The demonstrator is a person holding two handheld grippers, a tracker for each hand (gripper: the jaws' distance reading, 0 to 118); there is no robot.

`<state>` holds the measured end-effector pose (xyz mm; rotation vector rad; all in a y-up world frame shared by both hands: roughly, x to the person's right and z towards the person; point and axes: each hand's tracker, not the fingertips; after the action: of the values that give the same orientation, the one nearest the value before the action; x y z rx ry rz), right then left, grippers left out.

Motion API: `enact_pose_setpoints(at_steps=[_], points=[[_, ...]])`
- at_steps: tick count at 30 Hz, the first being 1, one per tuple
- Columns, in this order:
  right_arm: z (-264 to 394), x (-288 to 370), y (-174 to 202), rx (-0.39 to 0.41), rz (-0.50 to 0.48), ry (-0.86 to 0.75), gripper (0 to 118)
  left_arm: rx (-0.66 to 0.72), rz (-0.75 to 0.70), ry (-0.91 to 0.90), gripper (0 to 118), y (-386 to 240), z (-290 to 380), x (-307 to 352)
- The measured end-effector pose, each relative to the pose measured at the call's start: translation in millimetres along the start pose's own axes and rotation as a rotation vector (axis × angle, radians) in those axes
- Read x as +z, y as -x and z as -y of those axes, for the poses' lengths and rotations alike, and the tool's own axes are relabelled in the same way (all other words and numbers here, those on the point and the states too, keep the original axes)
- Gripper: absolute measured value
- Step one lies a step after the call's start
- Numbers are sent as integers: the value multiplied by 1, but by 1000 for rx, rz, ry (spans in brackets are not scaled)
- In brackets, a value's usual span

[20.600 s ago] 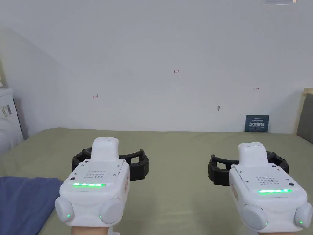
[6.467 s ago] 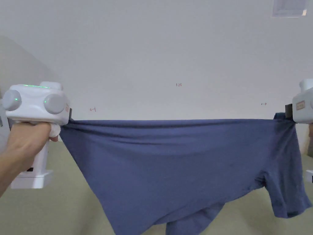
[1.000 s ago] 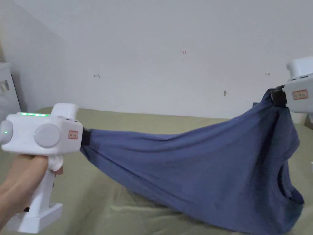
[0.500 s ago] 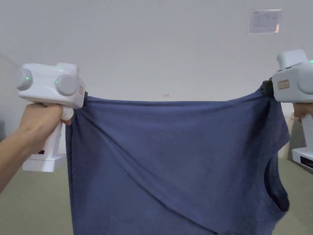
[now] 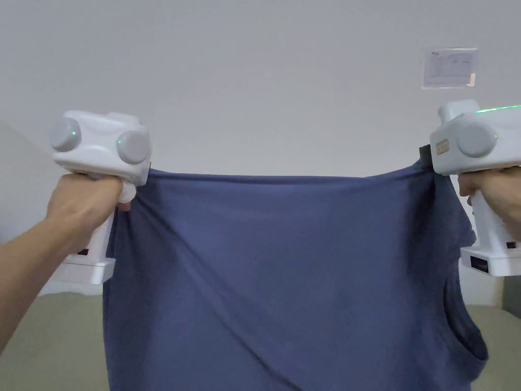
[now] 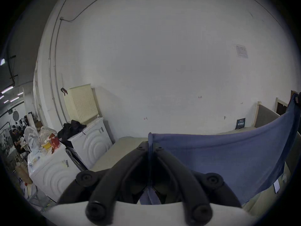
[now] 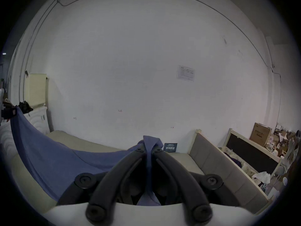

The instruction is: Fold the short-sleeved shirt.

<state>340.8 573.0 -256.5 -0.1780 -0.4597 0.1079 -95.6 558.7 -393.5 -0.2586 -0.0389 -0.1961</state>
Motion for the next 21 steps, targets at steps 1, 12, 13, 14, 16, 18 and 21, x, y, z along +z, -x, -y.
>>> enact_pose_setpoints(at_steps=[1,12,13,14,16,18,21], points=[[-3,-8,2,1,4,1,4,-2,-8,-4,4,-2,-2,-8],[14,-102,30,-53,23,15,4,16,-39,22,4,-31,12,-133],[26,-109,34,-49,24,28,4,17,-33,28,4,-33,21,-144],[40,-115,37,-38,26,47,4,14,-32,37,4,-37,32,-152],[72,-126,42,-11,12,94,4,3,-23,67,4,-44,59,-169],[107,-135,48,3,-3,139,4,-17,1,125,4,-51,92,-189],[162,-142,55,-4,-23,199,4,-26,17,185,4,-58,145,-205]])
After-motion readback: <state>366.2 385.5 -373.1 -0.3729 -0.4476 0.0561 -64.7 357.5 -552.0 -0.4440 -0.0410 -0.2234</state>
